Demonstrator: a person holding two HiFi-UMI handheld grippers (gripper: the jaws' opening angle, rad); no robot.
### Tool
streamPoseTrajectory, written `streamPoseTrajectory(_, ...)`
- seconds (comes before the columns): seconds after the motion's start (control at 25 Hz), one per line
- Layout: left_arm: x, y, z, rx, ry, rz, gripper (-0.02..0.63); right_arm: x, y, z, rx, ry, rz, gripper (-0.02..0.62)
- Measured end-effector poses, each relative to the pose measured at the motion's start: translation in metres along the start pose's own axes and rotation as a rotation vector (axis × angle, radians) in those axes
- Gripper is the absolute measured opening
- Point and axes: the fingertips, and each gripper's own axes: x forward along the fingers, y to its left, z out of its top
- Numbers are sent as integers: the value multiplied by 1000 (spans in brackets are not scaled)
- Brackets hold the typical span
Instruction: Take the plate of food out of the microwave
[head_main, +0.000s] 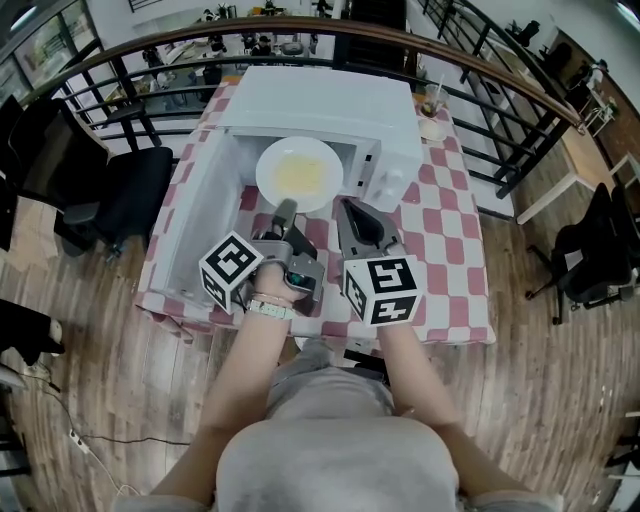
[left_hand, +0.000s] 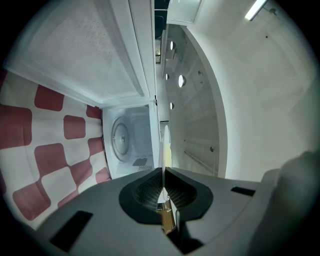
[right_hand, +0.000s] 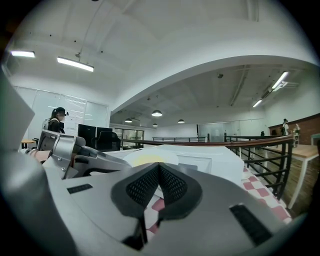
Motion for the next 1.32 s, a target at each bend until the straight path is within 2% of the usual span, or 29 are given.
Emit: streamPoseTrajectory(1.32,-1,-24,-9,-3,18,-71,15,-10,-7,11,-17,-9,-58,25)
